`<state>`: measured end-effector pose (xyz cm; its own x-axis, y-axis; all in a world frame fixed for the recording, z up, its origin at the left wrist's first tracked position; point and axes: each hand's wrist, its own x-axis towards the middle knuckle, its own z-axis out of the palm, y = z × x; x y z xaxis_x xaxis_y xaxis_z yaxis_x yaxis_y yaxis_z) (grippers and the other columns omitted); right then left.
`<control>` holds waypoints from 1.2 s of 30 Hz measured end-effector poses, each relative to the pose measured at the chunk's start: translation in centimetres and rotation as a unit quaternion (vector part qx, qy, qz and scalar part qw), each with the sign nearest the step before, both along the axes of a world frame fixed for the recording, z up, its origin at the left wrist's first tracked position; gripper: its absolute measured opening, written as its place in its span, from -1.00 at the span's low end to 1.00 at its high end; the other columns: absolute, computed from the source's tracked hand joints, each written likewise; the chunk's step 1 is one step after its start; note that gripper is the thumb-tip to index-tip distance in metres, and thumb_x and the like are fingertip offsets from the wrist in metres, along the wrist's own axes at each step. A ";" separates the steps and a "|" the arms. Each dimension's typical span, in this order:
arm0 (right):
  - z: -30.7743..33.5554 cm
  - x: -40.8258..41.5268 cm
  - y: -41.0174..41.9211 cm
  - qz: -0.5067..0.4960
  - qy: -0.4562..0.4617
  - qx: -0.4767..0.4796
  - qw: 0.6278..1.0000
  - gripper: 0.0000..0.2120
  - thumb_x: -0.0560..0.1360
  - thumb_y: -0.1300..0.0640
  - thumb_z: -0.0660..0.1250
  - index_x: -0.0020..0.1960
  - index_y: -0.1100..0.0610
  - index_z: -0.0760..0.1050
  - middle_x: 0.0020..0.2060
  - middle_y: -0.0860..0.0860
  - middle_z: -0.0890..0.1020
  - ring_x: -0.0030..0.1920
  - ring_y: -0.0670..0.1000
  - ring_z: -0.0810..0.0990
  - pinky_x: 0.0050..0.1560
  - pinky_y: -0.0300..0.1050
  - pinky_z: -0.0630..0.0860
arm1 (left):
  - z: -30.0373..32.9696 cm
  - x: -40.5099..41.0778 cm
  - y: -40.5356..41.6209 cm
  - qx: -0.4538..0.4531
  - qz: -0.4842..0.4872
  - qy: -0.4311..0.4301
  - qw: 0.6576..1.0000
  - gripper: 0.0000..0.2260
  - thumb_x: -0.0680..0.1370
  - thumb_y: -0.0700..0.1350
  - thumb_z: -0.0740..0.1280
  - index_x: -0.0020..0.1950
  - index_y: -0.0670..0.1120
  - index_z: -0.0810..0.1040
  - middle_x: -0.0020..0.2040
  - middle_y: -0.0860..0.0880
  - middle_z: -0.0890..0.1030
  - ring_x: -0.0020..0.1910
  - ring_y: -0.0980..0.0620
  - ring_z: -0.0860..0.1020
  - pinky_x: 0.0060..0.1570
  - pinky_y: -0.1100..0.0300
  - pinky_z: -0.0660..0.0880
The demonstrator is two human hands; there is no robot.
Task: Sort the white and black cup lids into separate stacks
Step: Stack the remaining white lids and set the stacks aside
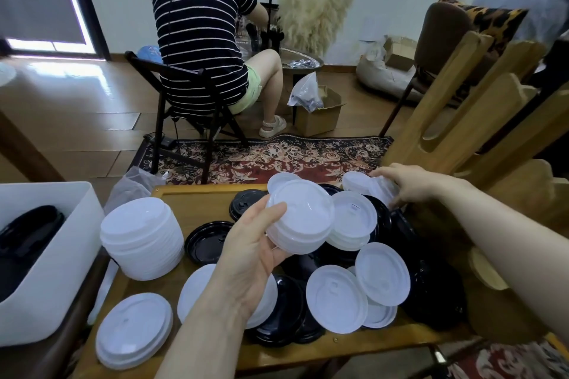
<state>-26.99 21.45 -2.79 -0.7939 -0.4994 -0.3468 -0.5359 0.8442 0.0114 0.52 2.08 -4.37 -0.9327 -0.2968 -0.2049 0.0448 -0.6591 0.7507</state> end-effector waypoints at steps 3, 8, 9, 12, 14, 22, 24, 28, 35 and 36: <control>0.2 0.0 0.2 0.002 0.006 -0.038 0.999 -0.22 0.37 0.03 0.55 0.47 -0.09 0.23 0.31 0.06 0.33 0.33 0.18 0.37 0.33 0.02 0.35 | -0.1 -0.1 0.1 0.009 -0.003 -0.005 1.000 -0.51 0.40 -0.10 0.39 0.34 -0.14 0.54 0.19 -0.12 0.68 0.19 -0.14 0.63 0.01 0.00 0.66; 2.5 1.6 0.2 0.000 0.043 -0.158 0.987 -0.24 0.35 0.04 0.54 0.45 -0.02 0.26 0.29 0.01 0.28 0.24 0.13 0.45 0.22 0.01 0.44 | -0.3 -0.2 0.3 0.019 -0.006 -0.009 1.000 -0.49 0.39 -0.10 0.39 0.35 -0.15 0.53 0.20 -0.13 0.67 0.21 -0.16 0.62 0.05 -0.04 0.65; 3.1 2.3 0.0 0.003 0.038 -0.200 0.979 -0.24 0.37 0.05 0.53 0.47 -0.02 0.26 0.29 -0.01 0.28 0.25 0.09 0.44 0.23 0.00 0.43 | -0.3 -0.1 0.3 0.021 -0.008 -0.006 1.000 -0.49 0.40 -0.09 0.39 0.35 -0.15 0.53 0.21 -0.13 0.67 0.22 -0.16 0.62 0.08 -0.06 0.64; 4.7 5.5 -0.8 0.027 0.002 -0.327 0.945 -0.31 0.42 0.04 0.49 0.47 -0.09 0.28 0.25 -0.10 0.33 0.25 -0.07 0.40 0.21 -0.11 0.42 | -0.2 0.1 0.3 0.030 -0.014 0.004 0.999 -0.52 0.43 -0.08 0.36 0.35 -0.15 0.53 0.22 -0.13 0.66 0.23 -0.16 0.61 0.09 -0.06 0.63; 5.3 8.1 -1.3 0.062 -0.021 -0.376 0.924 -0.36 0.44 0.04 0.46 0.45 -0.14 0.30 0.21 -0.17 0.38 0.22 -0.15 0.41 0.10 -0.26 0.41 | -0.2 0.2 0.4 0.036 -0.015 0.007 0.999 -0.54 0.44 -0.07 0.35 0.32 -0.17 0.55 0.21 -0.14 0.67 0.21 -0.15 0.62 0.02 -0.02 0.66; 5.4 15.4 -2.6 0.179 -0.082 -0.434 0.879 -0.35 0.38 -0.16 0.41 0.44 -0.20 0.31 0.26 -0.25 0.50 0.29 -0.16 0.44 0.16 -0.41 0.32 | -0.6 0.8 0.6 0.022 -0.022 -0.014 0.999 -0.66 0.62 -0.06 0.23 0.33 -0.18 0.55 0.22 -0.16 0.66 0.24 -0.18 0.60 0.11 -0.07 0.60; 4.8 16.1 -2.9 0.194 -0.070 -0.430 0.879 -0.33 0.37 -0.19 0.43 0.44 -0.19 0.32 0.25 -0.26 0.50 0.30 -0.15 0.43 0.17 -0.46 0.28 | -0.6 0.9 0.6 0.015 -0.023 -0.006 1.000 -0.67 0.64 -0.05 0.21 0.33 -0.16 0.55 0.23 -0.15 0.65 0.25 -0.17 0.60 0.14 -0.08 0.58; 4.0 16.7 -3.5 0.224 -0.048 -0.401 0.887 -0.29 0.39 -0.10 0.51 0.46 -0.15 0.28 0.28 -0.31 0.44 0.33 -0.15 0.37 0.21 -0.47 0.23 | -0.3 1.2 0.7 0.013 -0.032 0.004 0.999 -0.66 0.66 -0.02 0.19 0.31 -0.16 0.57 0.20 -0.15 0.67 0.22 -0.17 0.61 0.09 -0.06 0.61; 3.3 17.3 -4.4 0.257 -0.019 -0.389 0.885 -0.27 0.36 -0.21 0.44 0.46 -0.14 0.28 0.28 -0.29 0.44 0.33 -0.06 0.36 0.28 -0.24 0.32 | -0.2 1.4 0.7 -0.041 -0.049 0.016 0.998 -0.62 0.60 0.04 0.31 0.34 -0.12 0.56 0.23 -0.17 0.65 0.24 -0.18 0.60 0.14 -0.04 0.61; 3.3 17.5 -4.5 0.261 -0.023 -0.389 0.883 -0.27 0.36 -0.20 0.45 0.47 -0.12 0.29 0.29 -0.27 0.44 0.32 -0.05 0.36 0.28 -0.22 0.32 | -0.3 1.4 0.6 -0.049 -0.044 0.017 0.998 -0.62 0.57 0.01 0.35 0.34 -0.13 0.56 0.22 -0.19 0.65 0.23 -0.20 0.60 0.10 -0.04 0.61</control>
<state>-9.52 16.95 0.49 -0.3795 -0.8943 0.2371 -0.8392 0.2249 -0.4951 1.88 2.73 -4.65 -0.9621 -0.2296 -0.1468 0.0159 -0.5851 0.8108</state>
